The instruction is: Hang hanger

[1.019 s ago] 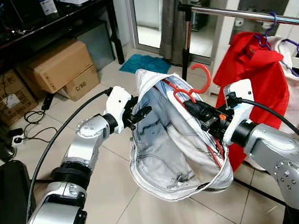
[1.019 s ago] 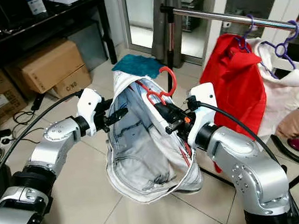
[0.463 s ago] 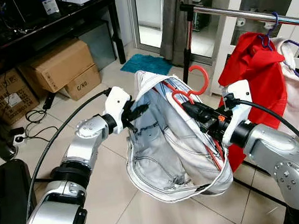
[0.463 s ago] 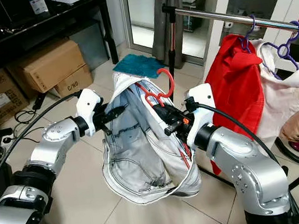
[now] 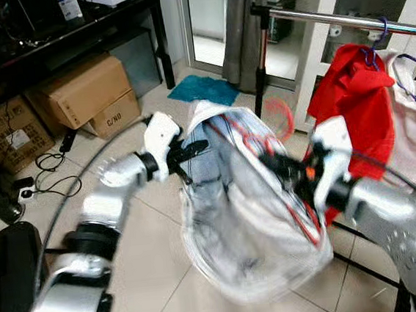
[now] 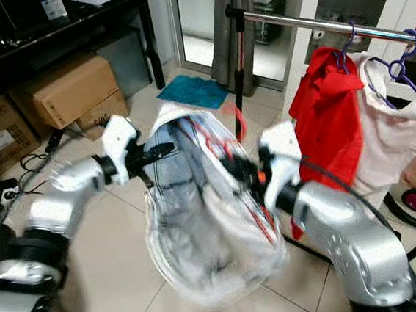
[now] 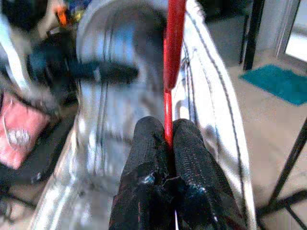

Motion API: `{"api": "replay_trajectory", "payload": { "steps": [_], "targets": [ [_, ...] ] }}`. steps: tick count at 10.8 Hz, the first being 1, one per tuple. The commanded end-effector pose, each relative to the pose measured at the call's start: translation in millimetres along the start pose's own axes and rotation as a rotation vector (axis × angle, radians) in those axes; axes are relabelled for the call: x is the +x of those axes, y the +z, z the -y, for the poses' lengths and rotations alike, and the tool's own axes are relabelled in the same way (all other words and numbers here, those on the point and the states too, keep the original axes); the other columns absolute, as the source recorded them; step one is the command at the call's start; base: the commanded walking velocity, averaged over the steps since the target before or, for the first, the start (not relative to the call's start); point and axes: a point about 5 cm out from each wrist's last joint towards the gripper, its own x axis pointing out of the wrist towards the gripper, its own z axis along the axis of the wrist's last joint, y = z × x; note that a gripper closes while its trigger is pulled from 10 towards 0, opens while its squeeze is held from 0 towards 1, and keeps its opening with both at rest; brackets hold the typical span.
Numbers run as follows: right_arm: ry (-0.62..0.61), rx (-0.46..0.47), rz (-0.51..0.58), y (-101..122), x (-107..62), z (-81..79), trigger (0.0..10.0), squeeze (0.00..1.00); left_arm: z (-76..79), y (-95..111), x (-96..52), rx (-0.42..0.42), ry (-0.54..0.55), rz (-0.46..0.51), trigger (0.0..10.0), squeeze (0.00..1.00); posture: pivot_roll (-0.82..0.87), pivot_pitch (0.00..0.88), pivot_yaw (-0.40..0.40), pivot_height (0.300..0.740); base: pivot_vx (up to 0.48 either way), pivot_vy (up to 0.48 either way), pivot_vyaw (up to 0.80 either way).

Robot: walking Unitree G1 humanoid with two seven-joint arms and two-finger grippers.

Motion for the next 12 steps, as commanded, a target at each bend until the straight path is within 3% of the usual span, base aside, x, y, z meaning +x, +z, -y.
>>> {"api": "replay_trajectory", "payload": {
  "steps": [1,3,4,6,8,10,11,12],
  "targets": [
    [0.050,-0.017,-0.049,-5,-1.8,-7.1,0.0,0.00,-5.1,27,-7.7,0.018,-0.043,0.068,0.0,0.00,-0.06,0.000,0.049,0.740,0.000,0.000,0.00],
    [0.130,-0.039,-0.133,-16,-10.7,-12.4,0.0,0.00,-19.1,59,-25.9,0.011,-0.063,0.122,0.0,0.00,-0.05,0.000,0.045,0.740,0.000,0.000,0.00],
    [0.170,-0.048,-0.146,-19,-16.5,-14.8,0.0,0.00,-33.1,70,-33.0,0.002,0.018,0.158,0.0,0.00,-0.05,0.000,0.046,0.740,0.000,0.000,0.00],
    [0.301,-0.038,-0.128,-18,-33.2,-25.3,0.0,0.00,-68.2,80,-46.5,-0.007,0.296,0.190,0.0,0.00,-0.05,0.000,0.050,0.740,0.000,0.000,0.00],
    [0.319,0.032,-0.032,-9,-43.7,-22.3,0.0,0.00,-84.9,78,-51.9,-0.085,0.464,0.231,0.0,0.00,-0.05,0.000,0.053,0.740,0.000,0.000,0.00],
    [0.307,0.080,0.086,2,-47.7,-20.3,0.0,0.00,-87.4,59,-46.3,-0.172,0.531,0.211,0.0,0.00,-0.06,0.000,0.061,0.740,0.000,0.000,0.00],
    [0.223,0.100,0.144,8,-42.5,-13.4,0.0,0.00,-77.8,53,-35.7,-0.202,0.461,0.203,0.0,0.00,-0.06,0.000,0.063,0.740,0.000,0.000,0.00],
    [0.023,0.155,0.254,19,-29.1,4.1,0.0,0.00,-51.6,42,-16.0,-0.218,0.293,0.187,0.0,0.00,-0.06,0.000,0.065,0.740,0.000,0.000,0.00]
  ]
}}
